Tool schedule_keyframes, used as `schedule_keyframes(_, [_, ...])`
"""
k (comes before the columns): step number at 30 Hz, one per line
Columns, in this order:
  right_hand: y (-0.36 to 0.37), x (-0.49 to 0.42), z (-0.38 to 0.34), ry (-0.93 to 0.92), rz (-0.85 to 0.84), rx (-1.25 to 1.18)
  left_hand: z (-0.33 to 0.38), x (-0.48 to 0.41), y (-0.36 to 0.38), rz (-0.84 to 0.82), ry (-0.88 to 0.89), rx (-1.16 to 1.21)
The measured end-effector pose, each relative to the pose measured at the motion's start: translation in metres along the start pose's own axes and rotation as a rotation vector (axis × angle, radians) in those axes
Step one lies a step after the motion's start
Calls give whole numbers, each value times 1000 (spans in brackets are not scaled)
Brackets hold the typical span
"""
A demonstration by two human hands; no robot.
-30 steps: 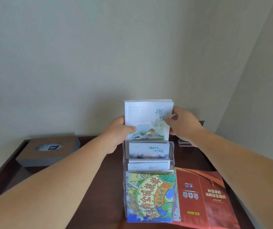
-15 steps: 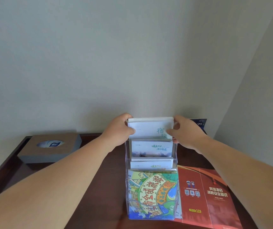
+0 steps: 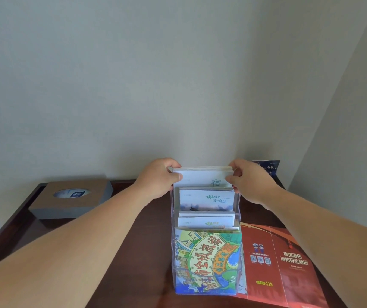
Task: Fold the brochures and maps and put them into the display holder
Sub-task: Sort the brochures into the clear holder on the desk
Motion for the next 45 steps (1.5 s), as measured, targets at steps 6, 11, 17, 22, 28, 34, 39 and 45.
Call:
schedule_keyframes(6, [-3, 2, 0, -1, 16, 3, -2, -3, 3, 2, 5, 21])
schedule_keyframes(11, [-4, 2, 4, 19, 10, 6, -3, -6, 6, -2, 5, 28])
schedule_keyframes(17, [-6, 0, 5, 26, 3, 17, -3, -7, 8, -3, -1, 35])
schedule_keyframes(22, [-4, -1, 6, 38, -10, 31, -1, -5, 9, -25, -15, 19])
schedule_keyframes(28, [-4, 1, 3, 47, -23, 15, 0, -2, 7, -32, -43, 23])
schedule_keyframes(34, [-4, 5, 6, 100, -56, -12, 0, 1, 7, -63, -70, 21])
schedule_keyframes(39, [-6, 7, 6, 155, -71, -73, 0, 6, 6, -72, -91, 23])
schedule_keyframes(45, [-5, 9, 13, 194, -53, -93, 3, 13, 6, -54, -98, 10])
Point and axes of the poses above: each hand's wrist, its own x-axis away from the middle knuckle, its own y-axis out of the palm, z = x × y, the point moved 5 cm from there along -x, towards the middle knuckle, and after that the axes turned 12 degrees about -x, right-handed, at the moved point
